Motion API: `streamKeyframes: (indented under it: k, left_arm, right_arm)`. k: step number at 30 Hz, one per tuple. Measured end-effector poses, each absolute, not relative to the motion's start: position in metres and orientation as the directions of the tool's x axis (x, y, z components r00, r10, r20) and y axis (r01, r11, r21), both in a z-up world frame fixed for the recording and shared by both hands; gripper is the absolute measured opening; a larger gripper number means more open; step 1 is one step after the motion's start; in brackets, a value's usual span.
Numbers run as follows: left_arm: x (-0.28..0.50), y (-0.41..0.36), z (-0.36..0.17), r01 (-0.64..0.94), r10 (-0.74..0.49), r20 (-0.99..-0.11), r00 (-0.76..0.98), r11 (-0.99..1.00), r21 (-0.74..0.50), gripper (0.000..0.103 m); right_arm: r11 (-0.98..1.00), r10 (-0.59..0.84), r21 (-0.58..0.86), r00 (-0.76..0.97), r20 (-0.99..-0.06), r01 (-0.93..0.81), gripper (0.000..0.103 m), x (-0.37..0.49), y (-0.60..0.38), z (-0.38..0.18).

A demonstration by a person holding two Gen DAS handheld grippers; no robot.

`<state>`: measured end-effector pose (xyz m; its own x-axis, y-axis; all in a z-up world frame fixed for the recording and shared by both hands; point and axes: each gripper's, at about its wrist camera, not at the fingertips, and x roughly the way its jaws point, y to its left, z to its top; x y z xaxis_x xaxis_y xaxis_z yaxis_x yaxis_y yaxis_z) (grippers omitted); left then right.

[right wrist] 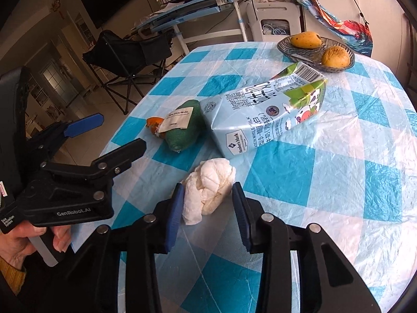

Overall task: Collect trash
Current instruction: 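Grasp the small orange peel with the left gripper while the right grasps the white tissue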

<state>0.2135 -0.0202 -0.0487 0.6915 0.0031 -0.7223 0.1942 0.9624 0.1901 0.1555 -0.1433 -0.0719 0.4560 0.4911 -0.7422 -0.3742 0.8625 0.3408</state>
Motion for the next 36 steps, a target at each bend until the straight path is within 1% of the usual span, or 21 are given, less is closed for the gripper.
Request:
streamKeyframes:
  k: [5,6,7,9,10,12,14,15,17,20,22,25,26,28,30,31,32,33,34,35,36]
  left_arm:
    - [0.235,-0.030,-0.061,0.259,-0.022,-0.739,0.674,0.943,0.208,0.095]
    - [0.238,-0.031,-0.064,0.264,-0.028,-0.746,0.665,0.944,0.200,0.094]
    - [0.239,-0.031,-0.065,0.273,-0.044,-0.758,0.650,0.945,0.179,0.091]
    - [0.240,-0.036,-0.069,0.321,-0.103,-0.802,0.588,0.940,0.115,0.070]
    - [0.237,-0.040,-0.070,0.351,-0.123,-0.821,0.558,0.931,0.099,0.068]
    - [0.226,-0.048,-0.068,0.417,-0.165,-0.833,0.528,0.905,0.085,0.059]
    - [0.217,-0.052,-0.065,0.458,-0.194,-0.837,0.511,0.886,0.075,0.058]
    - [0.213,-0.052,-0.062,0.456,-0.188,-0.831,0.524,0.886,0.087,0.058]
    - [0.214,-0.045,-0.057,0.419,-0.169,-0.815,0.554,0.903,0.097,0.058]
    - [0.225,-0.028,-0.055,0.339,-0.167,-0.812,0.559,0.940,0.041,0.058]
    - [0.229,-0.025,-0.054,0.324,-0.177,-0.807,0.563,0.946,0.019,0.059]
    - [0.228,-0.033,-0.054,0.359,-0.207,-0.792,0.574,0.933,0.017,0.063]
    - [0.228,-0.038,-0.055,0.375,-0.207,-0.788,0.580,0.926,0.033,0.065]
    - [0.229,-0.048,-0.060,0.402,-0.199,-0.785,0.586,0.913,0.069,0.067]
    - [0.232,-0.052,-0.064,0.409,-0.206,-0.790,0.578,0.910,0.063,0.067]
    - [0.234,-0.052,-0.065,0.405,-0.214,-0.795,0.567,0.914,0.042,0.067]
    - [0.236,-0.051,-0.066,0.402,-0.230,-0.802,0.552,0.916,0.015,0.066]
    - [0.236,-0.051,-0.066,0.405,-0.248,-0.804,0.540,0.914,-0.010,0.063]
    - [0.234,-0.052,-0.065,0.415,-0.264,-0.807,0.528,0.910,-0.026,0.058]
    - [0.233,-0.054,-0.066,0.430,-0.274,-0.818,0.505,0.902,-0.037,0.048]
    - [0.229,-0.055,-0.064,0.432,-0.269,-0.818,0.509,0.901,-0.028,0.046]
  right_arm:
    - [0.847,0.517,0.370,0.435,-0.737,-0.381,0.038,0.157,-0.147,-0.071]
    - [0.846,0.518,0.371,0.432,-0.738,-0.382,0.038,0.157,-0.147,-0.071]
    - [0.845,0.520,0.372,0.429,-0.739,-0.384,0.038,0.157,-0.147,-0.071]
    - [0.842,0.525,0.379,0.423,-0.738,-0.383,0.038,0.159,-0.148,-0.071]
    - [0.840,0.529,0.385,0.420,-0.738,-0.382,0.038,0.159,-0.149,-0.071]
    - [0.835,0.539,0.401,0.414,-0.733,-0.377,0.038,0.161,-0.151,-0.071]
    - [0.829,0.551,0.420,0.409,-0.728,-0.370,0.038,0.161,-0.153,-0.072]
    - [0.827,0.555,0.427,0.407,-0.726,-0.366,0.038,0.161,-0.154,-0.072]
    - [0.824,0.559,0.434,0.407,-0.722,-0.363,0.038,0.160,-0.155,-0.073]
    - [0.826,0.557,0.429,0.410,-0.722,-0.366,0.038,0.158,-0.155,-0.073]
    - [0.825,0.558,0.430,0.410,-0.721,-0.366,0.039,0.159,-0.155,-0.073]
    - [0.825,0.558,0.429,0.412,-0.720,-0.368,0.039,0.159,-0.155,-0.073]
    - [0.825,0.558,0.429,0.412,-0.720,-0.368,0.039,0.158,-0.155,-0.073]
    - [0.825,0.558,0.428,0.413,-0.720,-0.370,0.039,0.158,-0.155,-0.073]
    - [0.831,0.549,0.420,0.417,-0.724,-0.365,0.034,0.158,-0.156,-0.073]
    - [0.827,0.556,0.430,0.414,-0.721,-0.361,0.034,0.159,-0.158,-0.074]
    - [0.822,0.564,0.443,0.409,-0.717,-0.357,0.033,0.160,-0.160,-0.074]
    - [0.819,0.569,0.451,0.406,-0.715,-0.354,0.034,0.161,-0.160,-0.074]
    - [0.820,0.568,0.449,0.406,-0.716,-0.355,0.034,0.161,-0.160,-0.074]
    - [0.823,0.563,0.442,0.407,-0.719,-0.357,0.034,0.160,-0.159,-0.074]
    - [0.825,0.560,0.437,0.408,-0.721,-0.359,0.034,0.160,-0.158,-0.073]
